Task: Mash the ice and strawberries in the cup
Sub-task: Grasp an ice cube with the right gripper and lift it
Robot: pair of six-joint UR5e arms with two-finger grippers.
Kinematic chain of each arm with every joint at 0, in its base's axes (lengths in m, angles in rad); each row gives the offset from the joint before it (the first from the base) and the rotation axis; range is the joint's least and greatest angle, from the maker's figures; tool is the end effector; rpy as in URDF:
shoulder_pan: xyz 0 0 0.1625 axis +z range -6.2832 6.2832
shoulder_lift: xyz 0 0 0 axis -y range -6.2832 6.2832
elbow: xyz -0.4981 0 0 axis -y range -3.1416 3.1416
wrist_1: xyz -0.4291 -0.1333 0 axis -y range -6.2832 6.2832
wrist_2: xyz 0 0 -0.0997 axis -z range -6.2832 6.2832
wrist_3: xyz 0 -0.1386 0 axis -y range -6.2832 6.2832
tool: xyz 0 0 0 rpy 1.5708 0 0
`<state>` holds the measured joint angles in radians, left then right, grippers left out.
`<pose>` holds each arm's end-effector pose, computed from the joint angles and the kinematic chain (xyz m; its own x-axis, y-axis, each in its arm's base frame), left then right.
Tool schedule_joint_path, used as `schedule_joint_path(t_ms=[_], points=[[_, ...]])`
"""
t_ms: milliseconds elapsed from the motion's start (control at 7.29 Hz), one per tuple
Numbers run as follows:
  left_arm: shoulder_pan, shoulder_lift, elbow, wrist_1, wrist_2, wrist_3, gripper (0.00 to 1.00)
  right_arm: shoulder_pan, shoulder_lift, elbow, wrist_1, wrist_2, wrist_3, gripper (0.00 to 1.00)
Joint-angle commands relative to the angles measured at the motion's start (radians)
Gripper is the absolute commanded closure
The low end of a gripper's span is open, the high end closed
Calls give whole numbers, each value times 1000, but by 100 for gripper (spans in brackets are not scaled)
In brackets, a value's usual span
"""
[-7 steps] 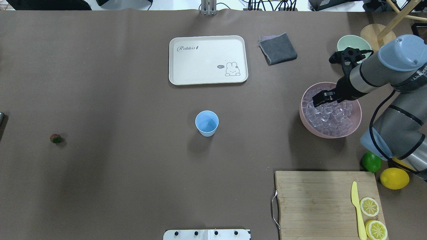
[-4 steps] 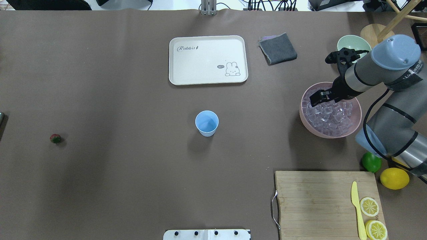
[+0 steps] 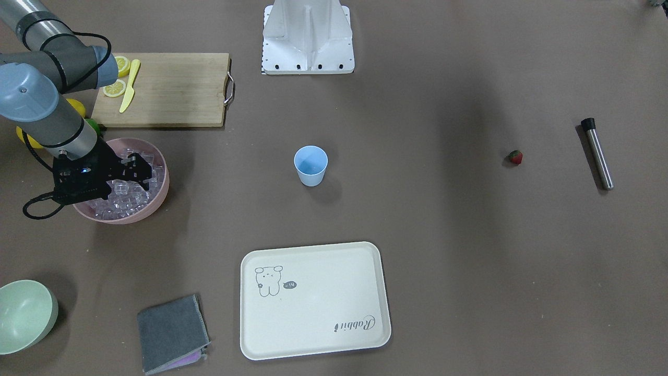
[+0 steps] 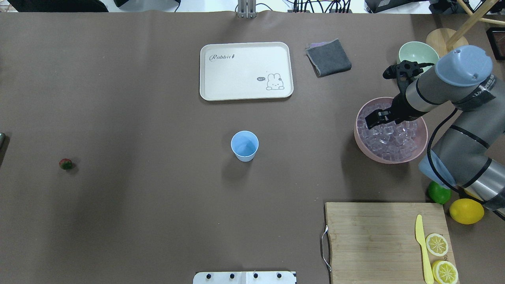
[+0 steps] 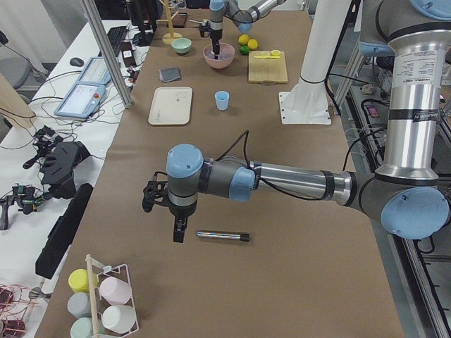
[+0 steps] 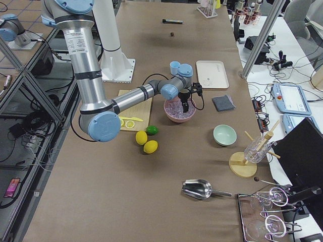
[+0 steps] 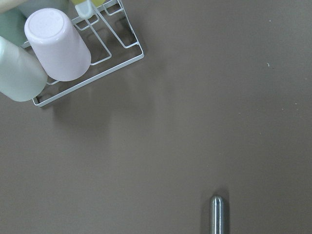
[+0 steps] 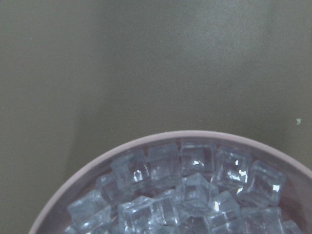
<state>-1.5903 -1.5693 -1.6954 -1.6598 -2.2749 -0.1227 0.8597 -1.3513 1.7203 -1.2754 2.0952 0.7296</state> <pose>-0.0542 -0.5439 0.6902 0.7566 0.0009 -0.6539 0.1125 0.9849 0.1315 -0.3831 -0.5426 0.5269 0.6812 -0.1979 0.7048 0.0802 0.9771 0.1969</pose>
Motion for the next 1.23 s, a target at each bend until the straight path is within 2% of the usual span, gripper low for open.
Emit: schedule_joint_path(t_ms=[0,411,548,686,823,1097], points=[[0,0,0,0,-21,0,2,-8,-5,-2,-1,-3,-1,10],[0,0,0,0,-29,2,2,-10,-6,8,-1,-9,7,10],[0,0,-6,2,-29,2,2,-13,-5,11,1,-11,57,33],[0,0,-7,2,-31,2,2,-21,-2,10,1,-11,76,62],[0,-3,-7,3,-29,2,2,-28,-3,8,1,-21,76,64],[0,-3,-9,3,-29,0,2,-28,-8,7,1,-23,70,63]])
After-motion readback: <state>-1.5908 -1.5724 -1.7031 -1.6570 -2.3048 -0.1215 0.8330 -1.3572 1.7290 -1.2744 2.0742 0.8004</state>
